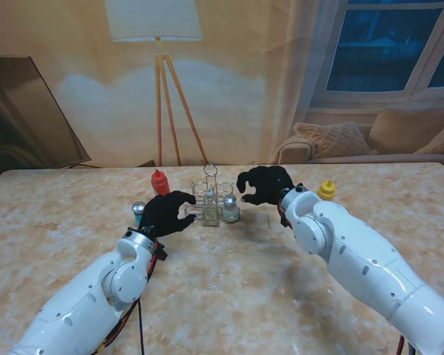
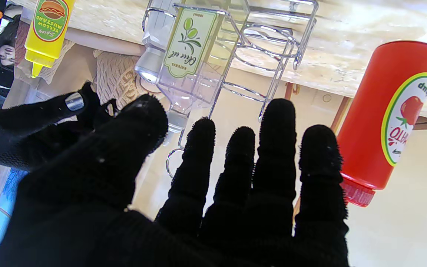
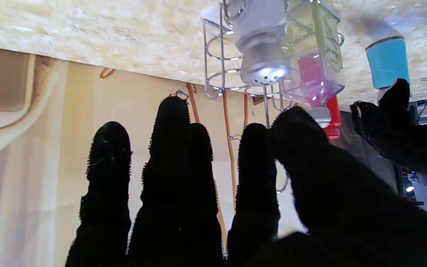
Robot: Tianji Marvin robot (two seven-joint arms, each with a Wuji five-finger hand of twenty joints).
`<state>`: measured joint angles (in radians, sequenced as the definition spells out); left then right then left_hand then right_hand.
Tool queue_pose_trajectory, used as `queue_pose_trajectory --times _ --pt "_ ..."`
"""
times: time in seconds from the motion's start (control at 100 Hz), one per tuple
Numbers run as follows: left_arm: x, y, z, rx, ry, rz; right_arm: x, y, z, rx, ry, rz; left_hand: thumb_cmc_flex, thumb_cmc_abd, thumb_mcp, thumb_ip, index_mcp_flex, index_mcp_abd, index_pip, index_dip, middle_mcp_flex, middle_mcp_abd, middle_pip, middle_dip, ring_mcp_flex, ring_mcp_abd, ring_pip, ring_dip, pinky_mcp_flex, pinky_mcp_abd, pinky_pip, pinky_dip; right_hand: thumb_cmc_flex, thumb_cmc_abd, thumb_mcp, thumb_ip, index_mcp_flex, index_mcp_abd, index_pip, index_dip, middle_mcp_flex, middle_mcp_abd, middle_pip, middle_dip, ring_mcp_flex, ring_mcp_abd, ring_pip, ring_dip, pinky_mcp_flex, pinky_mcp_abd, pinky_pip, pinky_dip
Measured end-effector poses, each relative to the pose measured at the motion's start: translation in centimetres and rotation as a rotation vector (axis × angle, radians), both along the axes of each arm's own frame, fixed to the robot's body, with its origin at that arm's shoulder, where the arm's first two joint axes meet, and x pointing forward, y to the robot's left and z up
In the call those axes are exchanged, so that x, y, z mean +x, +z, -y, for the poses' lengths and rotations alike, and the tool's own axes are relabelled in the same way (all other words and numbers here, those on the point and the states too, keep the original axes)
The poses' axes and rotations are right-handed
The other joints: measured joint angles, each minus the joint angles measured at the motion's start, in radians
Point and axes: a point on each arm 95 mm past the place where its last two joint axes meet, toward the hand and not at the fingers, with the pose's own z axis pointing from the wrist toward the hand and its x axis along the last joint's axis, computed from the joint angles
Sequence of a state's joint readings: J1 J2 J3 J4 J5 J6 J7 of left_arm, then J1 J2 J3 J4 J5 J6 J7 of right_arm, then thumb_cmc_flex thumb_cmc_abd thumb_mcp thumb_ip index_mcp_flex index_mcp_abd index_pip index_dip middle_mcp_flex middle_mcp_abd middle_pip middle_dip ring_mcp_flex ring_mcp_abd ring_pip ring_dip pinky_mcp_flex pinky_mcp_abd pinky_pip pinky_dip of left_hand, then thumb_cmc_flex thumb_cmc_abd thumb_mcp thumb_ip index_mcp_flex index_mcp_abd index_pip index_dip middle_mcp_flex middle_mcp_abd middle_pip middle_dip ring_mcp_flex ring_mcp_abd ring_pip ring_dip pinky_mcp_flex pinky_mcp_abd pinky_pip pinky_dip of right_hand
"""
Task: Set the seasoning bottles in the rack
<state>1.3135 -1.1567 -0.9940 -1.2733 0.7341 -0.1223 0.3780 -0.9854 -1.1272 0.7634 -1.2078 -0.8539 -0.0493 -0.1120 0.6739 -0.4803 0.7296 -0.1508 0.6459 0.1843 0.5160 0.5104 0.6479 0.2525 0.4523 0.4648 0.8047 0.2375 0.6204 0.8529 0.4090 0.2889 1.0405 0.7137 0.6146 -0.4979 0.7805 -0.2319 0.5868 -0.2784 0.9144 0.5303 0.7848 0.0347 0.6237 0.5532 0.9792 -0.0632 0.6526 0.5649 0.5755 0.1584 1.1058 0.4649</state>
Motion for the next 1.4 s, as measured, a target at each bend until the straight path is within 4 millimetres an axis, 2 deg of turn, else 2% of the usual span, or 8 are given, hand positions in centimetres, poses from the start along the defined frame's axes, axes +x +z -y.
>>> queue_pose_trajectory --times 0.25,0.74,1.16,1.4 --pt "0.0 -0.1 0.2 0.001 -0.004 -0.003 -1.0 -1.6 2.0 0.009 -0.054 -0.009 0.0 0.0 0.0 0.0 0.0 0.0 0.0 0.0 0.0 0.0 0.0 0.0 0.0 0.0 0.0 0.0 0.0 0.0 0.0 0.0 0.0 0.004 -0.026 0.012 0.001 0.0 0.0 0.0 0.012 -0.008 -0.001 0.001 -0.011 0.011 -0.017 0.0 -0.011 0.008 0.0 0.0" --pt "-0.1 -0.2 0.4 0.001 -0.009 -0.011 -1.8 -4.1 3.1 0.051 -0.091 -0.019 0.0 0.0 0.0 0.0 0.0 0.0 0.0 0.0 0.0 0.0 0.0 0.0 0.0 0.0 0.0 0.0 0.0 0.0 0.0 0.0 0.012 0.014 -0.039 0.012 0.005 0.001 0.0 0.0 0.012 -0.008 -0.001 0.001 -0.011 0.013 -0.019 -0.001 -0.013 0.013 0.0 -0.001" --pt "-0.5 -0.2 0.8 0.001 -0.023 -0.028 -2.1 -4.4 3.3 0.041 -0.09 -0.018 0.0 0.0 0.0 0.0 0.0 0.0 0.0 0.0 0.0 0.0 0.0 0.0 -0.004 0.0 0.0 0.0 -0.002 0.0 0.0 0.0 0.012 0.014 -0.039 0.012 0.008 0.001 0.0 0.0 0.012 -0.008 -0.001 0.001 -0.011 0.013 -0.019 -0.001 -0.013 0.013 0.0 -0.001" --pt "-1.6 1.2 0.6 0.007 -0.06 -0.023 -2.1 -4.4 3.3 0.043 -0.09 -0.009 0.0 0.003 0.0 0.0 0.0 0.0 -0.001 0.0 0.0 0.0 0.0 0.0 -0.04 0.005 -0.031 0.0 -0.027 0.005 -0.019 0.0 0.012 0.014 -0.039 0.012 0.009 0.001 0.0 0.0 0.012 -0.008 -0.001 0.001 -0.011 0.013 -0.019 -0.001 -0.013 0.013 0.0 -0.001"
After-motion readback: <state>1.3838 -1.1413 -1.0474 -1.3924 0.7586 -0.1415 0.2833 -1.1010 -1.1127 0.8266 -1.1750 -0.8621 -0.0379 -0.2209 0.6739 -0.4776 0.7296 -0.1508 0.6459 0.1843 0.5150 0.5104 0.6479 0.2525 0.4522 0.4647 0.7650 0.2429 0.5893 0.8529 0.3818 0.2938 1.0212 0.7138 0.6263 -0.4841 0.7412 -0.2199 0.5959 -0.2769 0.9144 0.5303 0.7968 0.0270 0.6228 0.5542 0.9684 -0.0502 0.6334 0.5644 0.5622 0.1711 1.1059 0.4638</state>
